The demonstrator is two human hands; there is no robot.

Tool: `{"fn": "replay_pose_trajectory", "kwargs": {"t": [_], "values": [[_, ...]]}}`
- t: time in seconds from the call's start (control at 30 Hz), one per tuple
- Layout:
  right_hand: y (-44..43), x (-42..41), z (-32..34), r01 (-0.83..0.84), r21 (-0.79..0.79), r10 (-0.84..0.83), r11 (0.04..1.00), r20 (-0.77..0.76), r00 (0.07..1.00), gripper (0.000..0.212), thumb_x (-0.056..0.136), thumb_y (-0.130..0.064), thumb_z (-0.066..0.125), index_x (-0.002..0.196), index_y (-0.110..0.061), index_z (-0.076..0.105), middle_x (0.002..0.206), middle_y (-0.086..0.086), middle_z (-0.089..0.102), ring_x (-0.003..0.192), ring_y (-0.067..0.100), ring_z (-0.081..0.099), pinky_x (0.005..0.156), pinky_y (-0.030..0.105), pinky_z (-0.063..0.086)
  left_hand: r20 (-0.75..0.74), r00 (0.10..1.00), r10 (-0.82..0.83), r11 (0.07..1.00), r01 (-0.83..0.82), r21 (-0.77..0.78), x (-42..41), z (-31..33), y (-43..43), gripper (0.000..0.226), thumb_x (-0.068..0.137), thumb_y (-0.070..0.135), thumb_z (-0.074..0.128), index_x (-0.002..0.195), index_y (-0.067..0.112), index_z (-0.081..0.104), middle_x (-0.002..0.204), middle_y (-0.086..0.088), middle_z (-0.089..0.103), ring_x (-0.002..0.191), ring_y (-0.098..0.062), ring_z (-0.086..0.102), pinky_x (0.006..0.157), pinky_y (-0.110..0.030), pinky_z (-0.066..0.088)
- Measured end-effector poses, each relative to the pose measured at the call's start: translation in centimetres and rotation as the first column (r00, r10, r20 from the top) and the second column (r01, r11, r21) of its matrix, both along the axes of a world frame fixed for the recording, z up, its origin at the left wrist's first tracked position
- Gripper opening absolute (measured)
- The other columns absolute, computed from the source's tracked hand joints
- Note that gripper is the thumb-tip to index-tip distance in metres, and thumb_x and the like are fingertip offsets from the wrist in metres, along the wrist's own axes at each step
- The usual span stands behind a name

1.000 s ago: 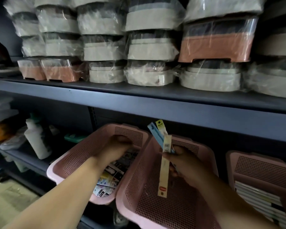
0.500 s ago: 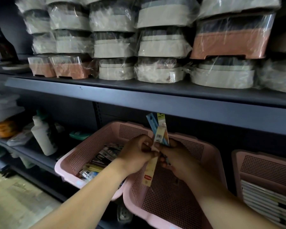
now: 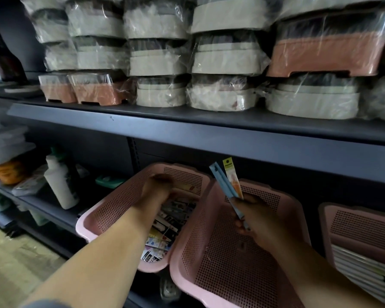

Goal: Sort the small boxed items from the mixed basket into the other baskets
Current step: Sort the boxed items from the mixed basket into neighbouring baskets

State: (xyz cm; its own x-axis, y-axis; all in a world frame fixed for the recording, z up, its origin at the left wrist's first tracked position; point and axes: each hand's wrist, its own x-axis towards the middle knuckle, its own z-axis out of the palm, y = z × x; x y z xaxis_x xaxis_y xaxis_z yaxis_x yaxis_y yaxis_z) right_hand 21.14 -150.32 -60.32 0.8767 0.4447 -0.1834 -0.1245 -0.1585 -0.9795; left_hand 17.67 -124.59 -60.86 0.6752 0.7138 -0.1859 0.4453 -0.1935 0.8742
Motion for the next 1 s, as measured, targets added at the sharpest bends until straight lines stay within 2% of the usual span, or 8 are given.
{"fn": "replay_pose_trajectory", "kwargs": {"t": [0.13,0.23,0.3,0.57,0.67,0.83,0.9,1.0], "values": [[-0.4,0.1,0.0,-0.010,-0.040,0.011,0.999,0.025,1.000,0.013,0.100,-0.028,0.058,0.103,-0.022,0.069,0.078,0.004,0.063,0.059,0.015,0.055,0.056,0.031,0.047,-0.107,0.989,-0.097,0.985,0.080,-0.154,-0.2,-1.5,-0.6,0.016,0.102,0.022,0.058,0.103,0.012,0.071,0.097,-0.015,0.075,0.085,-0.030,0.074,0.076,-0.041,0.062],[-0.5,0.0,0.1,-0.022,-0.059,0.024,0.998,0.038,0.999,0.014,0.100,-0.030,0.058,0.102,-0.021,0.069,0.078,0.006,0.064,0.061,0.016,0.056,0.058,0.032,0.048,-0.156,0.983,-0.097,0.992,0.108,0.060,-0.7,-1.0,-1.8,0.019,0.105,0.020,0.057,0.088,0.016,0.065,0.096,-0.012,0.070,0.082,-0.023,0.067,0.076,-0.034,0.058],[-0.4,-0.1,0.2,-0.021,-0.058,0.023,0.998,0.025,0.999,0.014,0.100,-0.028,0.057,0.103,-0.022,0.069,0.079,0.006,0.064,0.062,0.017,0.056,0.058,0.031,0.048,-0.141,0.973,-0.181,0.965,0.203,0.164,-1.0,-0.1,-2.6,0.020,0.105,0.020,0.056,0.095,0.010,0.072,0.098,-0.013,0.073,0.088,-0.026,0.070,0.082,-0.039,0.060],[1.1,-1.8,0.9,-0.140,0.048,0.141,0.989,-0.014,0.990,0.012,0.101,-0.017,0.057,0.105,-0.018,0.069,0.077,0.009,0.063,0.061,0.019,0.058,0.053,0.030,0.048,0.219,0.868,-0.445,0.887,0.462,-0.027,-3.7,2.5,-8.5,0.015,0.100,0.033,0.067,0.100,0.024,0.079,0.083,0.007,0.079,0.077,-0.005,0.073,0.068,-0.021,0.055],[1.3,-2.1,1.0,-0.156,-0.011,0.156,0.988,0.041,0.987,0.011,0.101,-0.024,0.058,0.102,-0.021,0.069,0.076,0.007,0.066,0.058,0.016,0.060,0.052,0.028,0.049,0.317,0.861,-0.398,0.897,0.437,-0.061,-3.8,2.5,-9.8,0.015,0.101,0.023,0.067,0.110,0.017,0.077,0.097,0.001,0.081,0.089,-0.013,0.077,0.077,-0.024,0.060],[0.6,-1.4,0.5,-0.084,-0.170,0.097,0.982,0.068,0.993,0.023,0.101,-0.038,0.054,0.093,-0.022,0.069,0.069,0.003,0.066,0.058,0.018,0.059,0.052,0.030,0.044,0.316,0.931,-0.183,0.971,0.222,-0.092,-3.3,3.8,-8.2,0.013,0.105,0.026,0.060,0.105,0.019,0.071,0.096,-0.006,0.079,0.073,-0.012,0.075,0.058,-0.020,0.053],[0.1,-1.1,0.5,-0.059,-0.178,0.073,0.982,0.069,0.995,0.024,0.101,-0.036,0.054,0.092,-0.020,0.069,0.069,0.002,0.065,0.058,0.018,0.057,0.050,0.028,0.043,0.290,0.947,-0.137,0.988,0.151,-0.026,-2.7,4.4,-6.0,0.014,0.108,0.028,0.056,0.106,0.022,0.068,0.095,-0.004,0.076,0.080,-0.014,0.075,0.064,-0.023,0.056],[-0.5,-0.8,0.6,-0.043,-0.169,0.056,0.985,0.074,0.996,0.020,0.101,-0.033,0.056,0.094,-0.018,0.069,0.069,0.002,0.065,0.057,0.016,0.056,0.046,0.026,0.041,0.348,0.937,-0.008,0.986,0.066,-0.154,-1.3,4.5,-2.2,0.011,0.105,0.026,0.061,0.105,0.021,0.071,0.095,-0.007,0.076,0.084,-0.020,0.073,0.073,-0.033,0.057]]}}
